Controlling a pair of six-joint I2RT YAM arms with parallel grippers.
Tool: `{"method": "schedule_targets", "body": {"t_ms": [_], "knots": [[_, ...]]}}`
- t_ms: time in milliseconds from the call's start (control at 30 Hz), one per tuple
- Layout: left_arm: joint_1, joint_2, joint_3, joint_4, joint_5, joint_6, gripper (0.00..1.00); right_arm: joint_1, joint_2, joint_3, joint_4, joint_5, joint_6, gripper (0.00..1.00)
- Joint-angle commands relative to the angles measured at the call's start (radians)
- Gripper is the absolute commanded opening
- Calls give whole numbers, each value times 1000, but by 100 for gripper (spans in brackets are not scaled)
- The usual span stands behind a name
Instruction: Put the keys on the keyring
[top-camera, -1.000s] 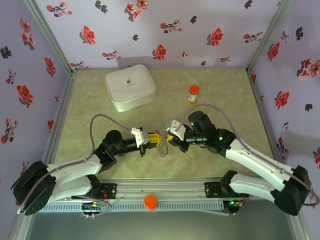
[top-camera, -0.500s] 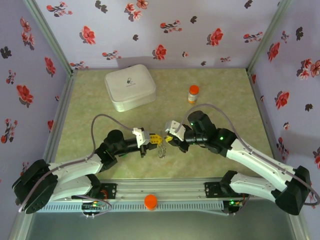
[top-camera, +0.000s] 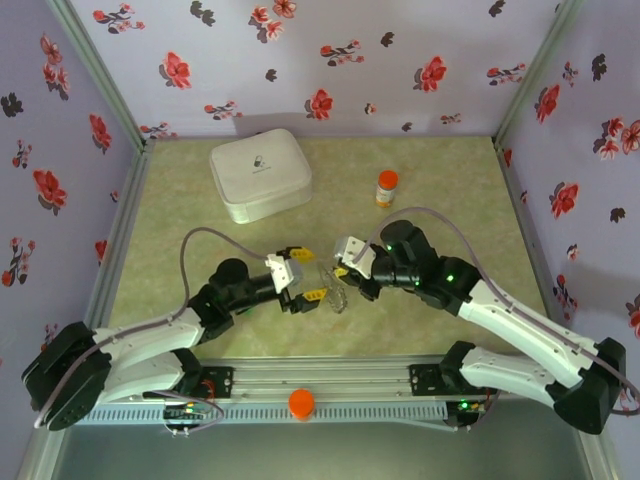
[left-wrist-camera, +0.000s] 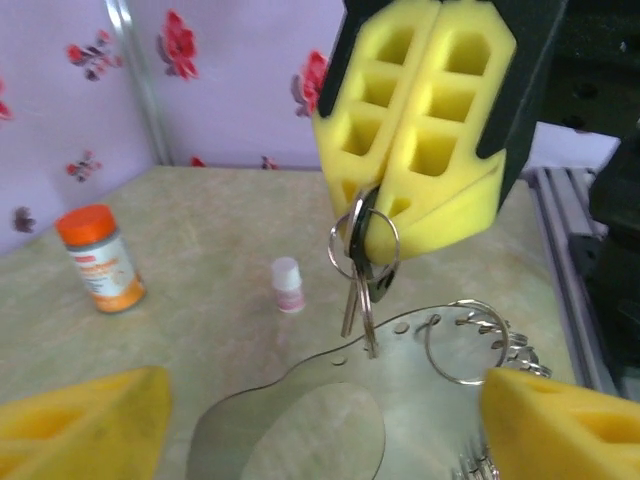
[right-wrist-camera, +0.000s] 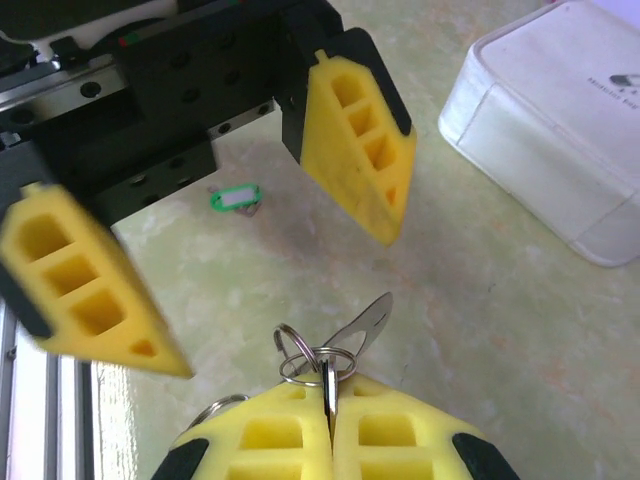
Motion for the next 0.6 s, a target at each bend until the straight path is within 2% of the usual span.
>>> {"method": "schedule_targets", "body": {"t_ms": [0, 100, 167, 233, 400, 567], "knots": [[5, -88, -50, 84, -197, 26, 91, 14, 62, 78, 45, 57, -11, 0], [8, -206, -104, 114, -442, 45, 94, 34, 162, 148, 92, 96, 24, 0], [15, -294, -128, 119, -646, 52, 94, 56, 237, 201, 142, 94, 53, 0], [26, -374, -143, 103, -758, 71, 94, 75, 306, 243, 220, 102, 88, 0], [45, -513, -129, 4, -878, 95, 94, 80, 468, 324, 356, 162, 175, 0], [50, -518, -115, -49, -908, 80, 94, 60, 576, 302, 287, 243, 208, 0]]}}
